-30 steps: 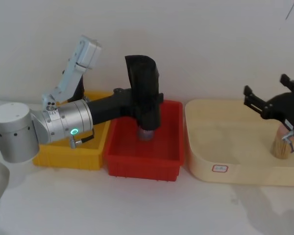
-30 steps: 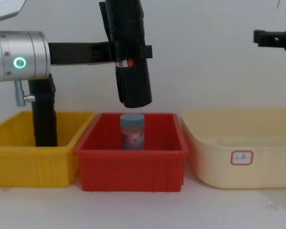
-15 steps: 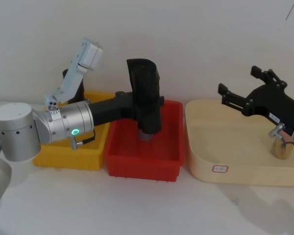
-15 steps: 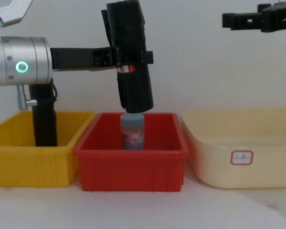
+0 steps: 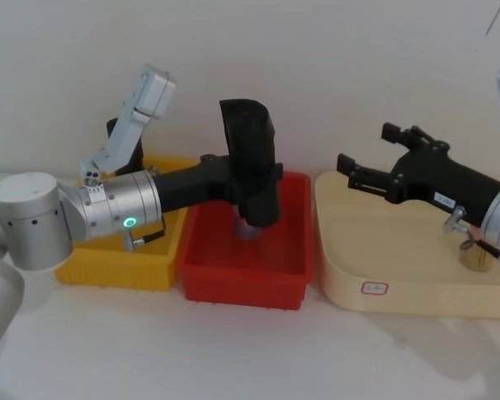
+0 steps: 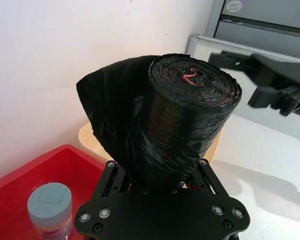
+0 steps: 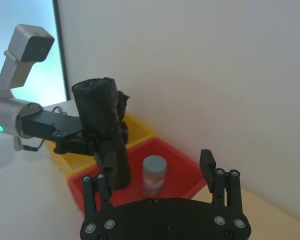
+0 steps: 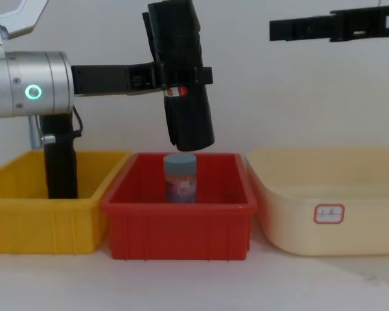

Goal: Pick up the garbage bag with the one hand and transfer it to the other hand.

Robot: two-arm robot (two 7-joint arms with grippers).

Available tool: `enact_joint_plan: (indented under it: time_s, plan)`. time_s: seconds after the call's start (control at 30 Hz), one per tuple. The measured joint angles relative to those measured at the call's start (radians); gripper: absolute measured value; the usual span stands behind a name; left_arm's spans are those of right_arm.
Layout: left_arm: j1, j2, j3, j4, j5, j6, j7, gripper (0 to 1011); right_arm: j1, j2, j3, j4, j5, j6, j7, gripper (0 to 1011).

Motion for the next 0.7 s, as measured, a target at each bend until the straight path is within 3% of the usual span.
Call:
enact_joint_plan:
  time_s: [0.3,0.7]
  plan:
    - [-0.019,-0.011,0.012,0.035,-0.016,-0.004,-0.017,410,0.076,-0.012,-0.032,0.127,0.048,0.034,0.080,999]
    - [-0.045,-0.022,0.034,0.072,-0.026,0.006,-0.032,410,0.140,-0.031,-0.057,0.235,0.078,0.007,0.132,1000]
